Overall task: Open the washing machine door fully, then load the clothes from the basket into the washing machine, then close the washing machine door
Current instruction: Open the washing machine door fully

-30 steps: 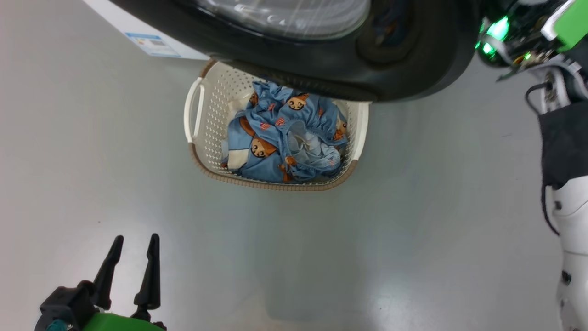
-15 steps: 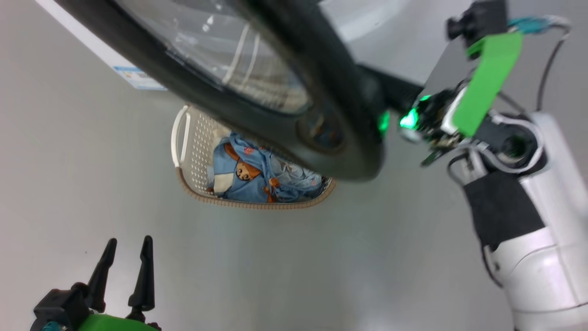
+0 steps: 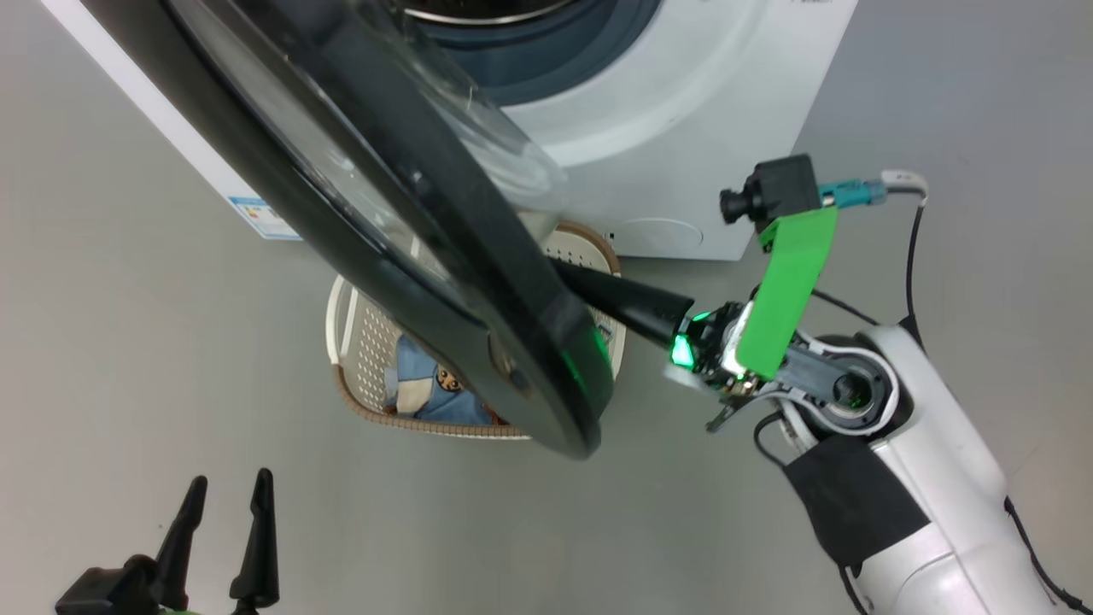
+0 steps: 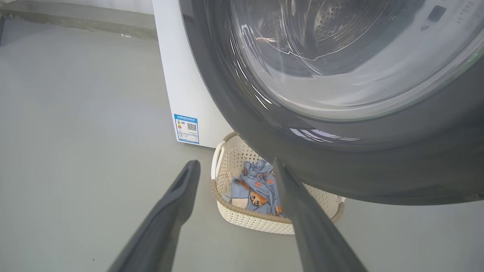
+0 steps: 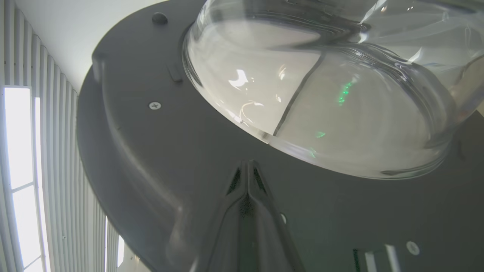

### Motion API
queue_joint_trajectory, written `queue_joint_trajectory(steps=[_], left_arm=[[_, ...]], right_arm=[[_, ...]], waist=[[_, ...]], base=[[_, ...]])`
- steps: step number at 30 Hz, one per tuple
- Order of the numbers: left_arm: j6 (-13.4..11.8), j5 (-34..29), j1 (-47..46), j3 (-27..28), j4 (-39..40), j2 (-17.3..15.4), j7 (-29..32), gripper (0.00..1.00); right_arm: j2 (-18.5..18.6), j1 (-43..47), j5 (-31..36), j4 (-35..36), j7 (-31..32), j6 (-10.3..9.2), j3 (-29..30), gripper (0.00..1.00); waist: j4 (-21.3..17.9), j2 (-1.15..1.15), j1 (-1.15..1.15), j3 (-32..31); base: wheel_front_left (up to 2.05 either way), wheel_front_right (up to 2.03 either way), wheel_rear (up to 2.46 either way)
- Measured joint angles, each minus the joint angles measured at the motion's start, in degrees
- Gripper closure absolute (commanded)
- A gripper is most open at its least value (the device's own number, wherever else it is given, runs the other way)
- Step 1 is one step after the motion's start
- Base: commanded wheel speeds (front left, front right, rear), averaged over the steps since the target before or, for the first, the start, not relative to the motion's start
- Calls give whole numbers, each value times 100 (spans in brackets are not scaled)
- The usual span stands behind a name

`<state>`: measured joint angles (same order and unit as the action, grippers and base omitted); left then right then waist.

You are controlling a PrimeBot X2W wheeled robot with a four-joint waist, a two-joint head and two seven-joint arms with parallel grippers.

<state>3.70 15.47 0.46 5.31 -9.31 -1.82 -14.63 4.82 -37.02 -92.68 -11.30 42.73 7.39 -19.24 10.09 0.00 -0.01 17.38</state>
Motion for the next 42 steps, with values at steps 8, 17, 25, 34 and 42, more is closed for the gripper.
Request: queue_joint_trajectory(steps=[8,17,25,34,42], left_arm=[[-26,1,55,-76,-8,-3,1,0],[-93,43,81,-285,-7,-5,1,0],[-101,41,215,-396,-2,-11,1,0],[-144,42,343,-535,-13,-13,1,0],[-145,42,466,-598,-32,-25,1,0]], right_arm=[[5,133,-85,68,-683,0,-622,100],[2,447,-129,15,-1351,0,-1276,100],[5,497,-171,-57,-1800,0,-1637,100],[7,559,-170,-369,-2310,0,-1987,100],[12,564,-368,-459,-2640,0,-2384,100]], waist=[[72,0,0,-258],[214,0,0,-563],[399,0,0,-789],[634,0,0,-1025],[826,0,0,-1249]], base=[[0,0,0],[0,0,0],[0,0,0],[0,0,0],[0,0,0]])
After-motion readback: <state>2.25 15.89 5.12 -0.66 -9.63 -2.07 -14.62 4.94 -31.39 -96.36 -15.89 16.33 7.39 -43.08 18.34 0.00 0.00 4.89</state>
